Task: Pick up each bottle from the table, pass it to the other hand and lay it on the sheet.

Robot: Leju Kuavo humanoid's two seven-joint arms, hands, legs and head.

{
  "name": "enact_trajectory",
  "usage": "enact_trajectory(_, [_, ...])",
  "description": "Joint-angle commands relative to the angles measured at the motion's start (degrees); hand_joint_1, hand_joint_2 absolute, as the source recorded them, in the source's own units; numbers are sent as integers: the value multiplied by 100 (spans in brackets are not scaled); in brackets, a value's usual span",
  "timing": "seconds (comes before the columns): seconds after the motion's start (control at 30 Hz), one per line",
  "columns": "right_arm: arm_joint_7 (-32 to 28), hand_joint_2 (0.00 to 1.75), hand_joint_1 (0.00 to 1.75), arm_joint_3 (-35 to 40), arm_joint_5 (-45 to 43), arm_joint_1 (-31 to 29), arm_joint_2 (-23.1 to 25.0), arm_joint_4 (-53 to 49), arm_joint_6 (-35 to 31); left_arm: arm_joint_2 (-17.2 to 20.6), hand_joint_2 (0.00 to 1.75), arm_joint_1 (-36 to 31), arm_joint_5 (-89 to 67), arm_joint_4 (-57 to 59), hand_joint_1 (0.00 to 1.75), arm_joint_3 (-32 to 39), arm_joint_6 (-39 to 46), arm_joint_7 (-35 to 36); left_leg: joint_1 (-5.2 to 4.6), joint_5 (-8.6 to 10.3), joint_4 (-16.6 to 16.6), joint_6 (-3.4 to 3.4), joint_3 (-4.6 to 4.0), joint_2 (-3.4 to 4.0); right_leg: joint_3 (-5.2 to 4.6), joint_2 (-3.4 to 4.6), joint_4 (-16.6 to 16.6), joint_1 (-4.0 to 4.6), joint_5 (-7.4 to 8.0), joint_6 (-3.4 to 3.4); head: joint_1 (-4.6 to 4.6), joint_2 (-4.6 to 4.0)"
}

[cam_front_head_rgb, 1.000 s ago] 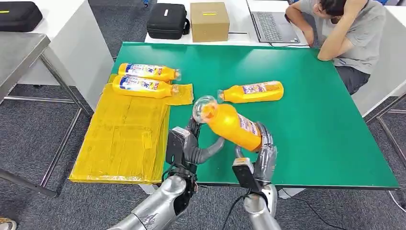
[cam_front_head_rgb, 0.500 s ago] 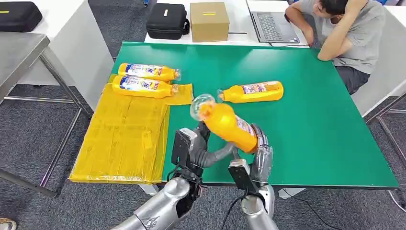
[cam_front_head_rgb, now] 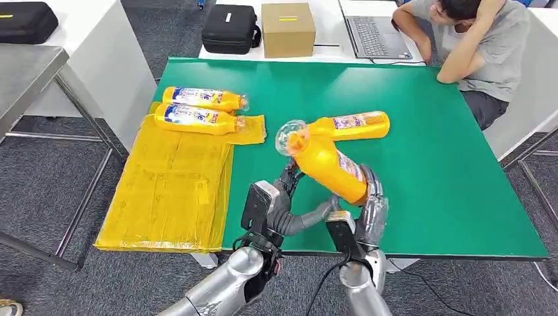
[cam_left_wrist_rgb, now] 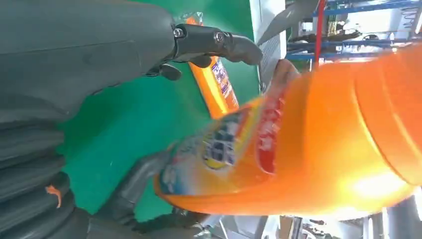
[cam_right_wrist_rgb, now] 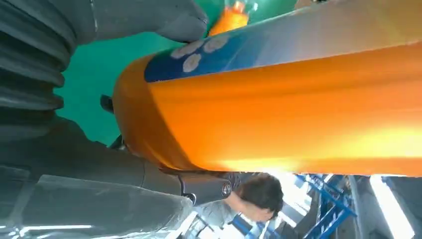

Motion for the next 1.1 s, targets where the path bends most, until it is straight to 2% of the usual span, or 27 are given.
enact_trajectory(0.03, [-5, 175, 175, -710, 511, -30, 14, -388, 0, 187, 175, -68, -82, 149, 0, -240, -248, 77, -3, -14, -6, -10, 37, 7, 32, 2, 0, -2, -16, -9, 0, 0])
enact_trajectory(0.1, [-5, 175, 175, -710, 511, -30, 14, -388, 0, 187, 175, -68, -82, 149, 0, -240, -248, 77, -1, -6, -5, -6, 17, 6, 14, 3, -2, 0, -6, -5, 0, 0])
enact_trajectory(0.2, [-5, 175, 175, -710, 511, -30, 14, -388, 0, 187, 175, -68, -82, 149, 0, -240, -248, 77, -1, -14, -7, -11, 37, 10, 32, 4, -1, 0, -14, -11, 0, -2])
enact_trajectory(0.23, [-5, 175, 175, -720, 901, -6, 53, -463, 0, 170, 175, -89, -51, 156, 0, -245, -364, 174, -1, -13, -5, -11, 34, 10, 29, 4, 0, 0, -14, -10, 0, 0])
enact_trajectory(0.3, [-5, 175, 175, -584, 1049, 2, 129, -438, 0, 119, 175, -126, 19, 208, 0, -231, -480, 268, -2, -14, -5, -11, 36, 14, 29, 8, 0, -1, -14, -10, 0, 0])
enact_trajectory(0.43, [-5, 175, 175, -227, 913, -68, 355, -186, 0, 83, 175, -249, 314, 287, 0, -229, -427, 342, 1, -7, -4, -7, 16, 14, 11, 10, -2, 2, -4, -6, -2, 0])
enact_trajectory(0.7, [-5, 175, 175, 542, 612, -287, 419, 428, 0, 83, 175, -522, 789, 268, 0, -397, -35, 264, 4, -13, -1, -10, 29, 23, 21, 17, 2, 5, -9, -9, 0, 0])
enact_trajectory(1.1, [-5, 175, 175, 728, 606, -447, 442, 792, 0, 83, 175, -659, 901, 215, 0, -343, 353, 86, 3, -13, -2, -10, 30, 21, 24, 16, 1, 3, -9, -9, 0, 0])
